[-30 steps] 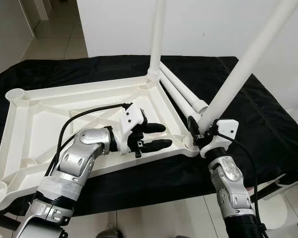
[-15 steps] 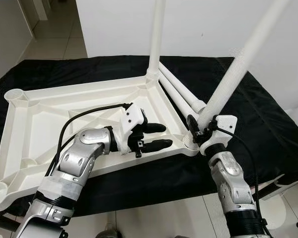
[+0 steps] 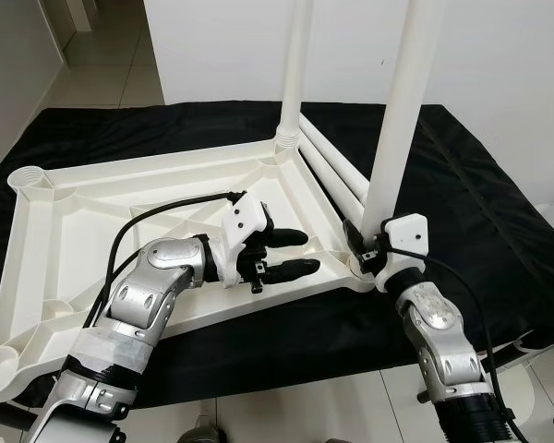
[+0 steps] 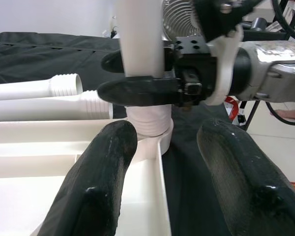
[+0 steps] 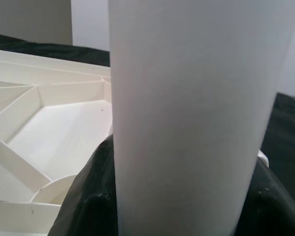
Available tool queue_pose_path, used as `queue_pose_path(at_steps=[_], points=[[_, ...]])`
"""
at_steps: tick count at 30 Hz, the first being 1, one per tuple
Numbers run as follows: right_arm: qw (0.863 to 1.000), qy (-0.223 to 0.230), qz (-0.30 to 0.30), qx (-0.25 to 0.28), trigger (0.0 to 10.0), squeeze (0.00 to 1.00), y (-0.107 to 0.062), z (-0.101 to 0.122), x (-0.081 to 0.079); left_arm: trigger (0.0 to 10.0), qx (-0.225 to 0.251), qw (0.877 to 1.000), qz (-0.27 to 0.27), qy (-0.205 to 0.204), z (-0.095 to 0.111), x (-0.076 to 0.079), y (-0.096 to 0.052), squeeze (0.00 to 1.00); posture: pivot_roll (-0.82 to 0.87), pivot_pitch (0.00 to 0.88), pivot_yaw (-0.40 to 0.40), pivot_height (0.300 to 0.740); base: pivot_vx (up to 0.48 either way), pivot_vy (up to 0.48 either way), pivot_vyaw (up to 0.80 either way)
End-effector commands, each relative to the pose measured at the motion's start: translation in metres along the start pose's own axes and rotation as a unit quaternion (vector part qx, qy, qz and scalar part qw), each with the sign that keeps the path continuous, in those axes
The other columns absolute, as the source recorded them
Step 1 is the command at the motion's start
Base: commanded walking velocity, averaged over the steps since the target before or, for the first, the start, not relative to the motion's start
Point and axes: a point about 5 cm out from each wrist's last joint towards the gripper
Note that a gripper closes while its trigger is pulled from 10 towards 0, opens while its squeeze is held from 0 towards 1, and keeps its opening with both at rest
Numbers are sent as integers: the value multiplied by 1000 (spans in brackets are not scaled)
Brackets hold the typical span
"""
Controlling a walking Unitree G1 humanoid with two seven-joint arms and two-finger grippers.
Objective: Building children table
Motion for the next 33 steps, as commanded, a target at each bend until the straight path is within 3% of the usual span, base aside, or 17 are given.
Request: queue_pose_path(at_steps=[1,8,13,21,33], points=[[998,-5,29,-56,10000,0,-15,-27,-13,10000,-4,1000,-1,5,0,-2,0,0,11,0,-8,740,0,0,0],[1000,4,13,-21,10000,0,-28,-28,-21,10000,-4,1000,2,6,2,-3,-1,0,4,14,3,740,0,0,0],[996,72,-38,-28,10000,0,-30,-34,-16,10000,-2,1000,2,5,3,-4,0,0,-1,18,10,740,0,0,0],[990,127,-54,-35,10000,0,-28,-40,-16,10000,-1,1000,2,6,3,-5,1,0,5,18,6,740,0,0,0],[987,123,-51,-92,10000,0,-13,-45,-11,10000,-1,1000,4,7,4,-5,0,0,9,19,5,740,0,0,0]])
Point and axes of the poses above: a point about 5 cm out from each wrist's last joint towards the gripper, its own y axis pointing out of the wrist towards the gripper, its own z axis along the axis of the wrist's last joint, x = y × z, and after that the axes turned 14 degrees about -y, right-handed
